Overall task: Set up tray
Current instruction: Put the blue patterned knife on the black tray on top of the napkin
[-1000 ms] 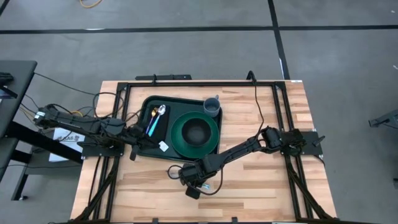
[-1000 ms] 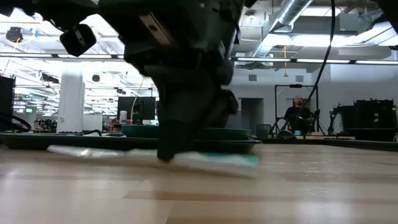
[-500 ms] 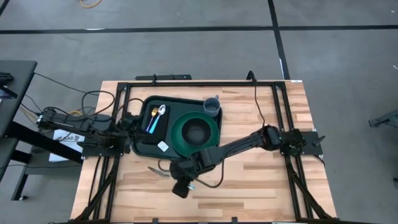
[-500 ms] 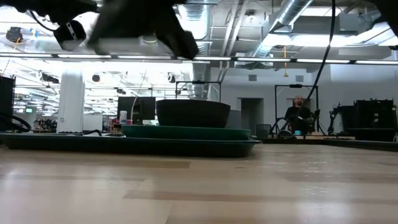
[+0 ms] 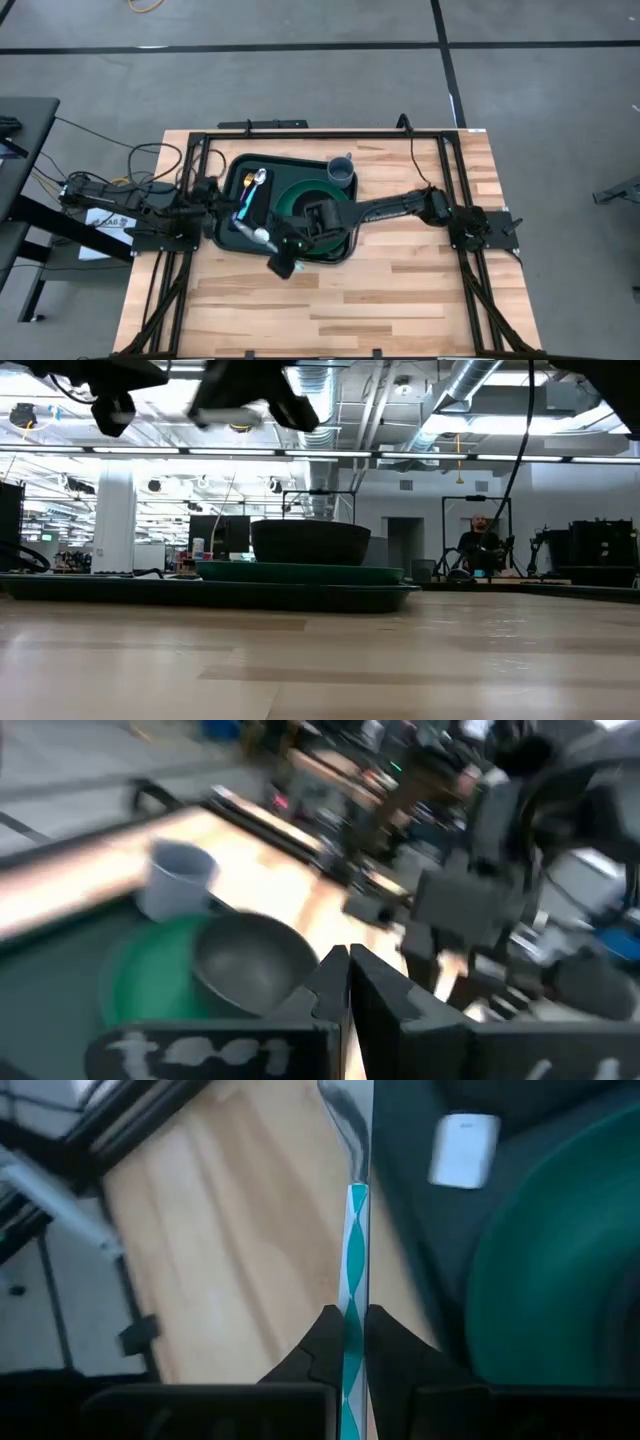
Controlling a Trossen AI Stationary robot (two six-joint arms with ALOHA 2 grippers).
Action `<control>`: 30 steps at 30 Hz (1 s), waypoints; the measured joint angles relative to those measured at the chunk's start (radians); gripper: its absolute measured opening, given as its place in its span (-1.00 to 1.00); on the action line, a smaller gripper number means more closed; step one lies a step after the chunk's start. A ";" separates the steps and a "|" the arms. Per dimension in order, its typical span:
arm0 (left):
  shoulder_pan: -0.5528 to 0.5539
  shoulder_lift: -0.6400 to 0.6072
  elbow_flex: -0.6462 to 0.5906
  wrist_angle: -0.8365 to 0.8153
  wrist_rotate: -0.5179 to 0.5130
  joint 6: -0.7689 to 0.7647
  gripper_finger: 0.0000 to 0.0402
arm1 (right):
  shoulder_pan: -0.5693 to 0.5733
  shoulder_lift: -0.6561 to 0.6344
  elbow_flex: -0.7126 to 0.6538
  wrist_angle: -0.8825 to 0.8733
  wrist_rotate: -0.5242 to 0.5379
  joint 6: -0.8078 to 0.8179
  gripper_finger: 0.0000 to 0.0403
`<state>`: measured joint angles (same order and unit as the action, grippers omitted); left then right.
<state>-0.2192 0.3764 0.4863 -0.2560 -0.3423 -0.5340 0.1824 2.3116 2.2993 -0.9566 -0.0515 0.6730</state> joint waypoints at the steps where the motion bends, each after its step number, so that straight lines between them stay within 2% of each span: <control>1: 0.000 0.000 0.007 -0.002 -0.035 0.014 -1.00 | -0.014 0.000 0.000 -0.007 -0.003 0.005 -0.93; 5: 0.000 0.000 0.031 -0.007 -0.131 0.083 -1.00 | -0.077 0.000 0.000 0.015 -0.074 0.045 -0.94; 10: 0.000 0.000 0.034 -0.009 -0.222 0.130 -1.00 | -0.159 0.000 -0.004 0.063 -0.106 0.141 -0.94; 14: 0.000 0.000 0.034 -0.008 -0.296 0.136 -1.00 | -0.221 0.002 -0.057 0.191 -0.107 0.270 -0.94; 19: 0.000 0.000 0.034 -0.008 -0.310 0.142 -1.00 | -0.274 -0.002 -0.170 0.422 -0.103 0.464 -0.94; 24: 0.000 0.000 0.034 -0.007 -0.294 0.136 -1.00 | -0.284 0.001 -0.317 0.658 -0.037 0.722 -0.94; 30: 0.000 0.000 0.034 -0.007 -0.292 0.134 -1.00 | -0.271 0.002 -0.471 0.885 0.125 0.988 -0.94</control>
<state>-0.2192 0.3767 0.5205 -0.2634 -0.6342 -0.3996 -0.0888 2.3134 1.8281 -0.0718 0.0735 1.6609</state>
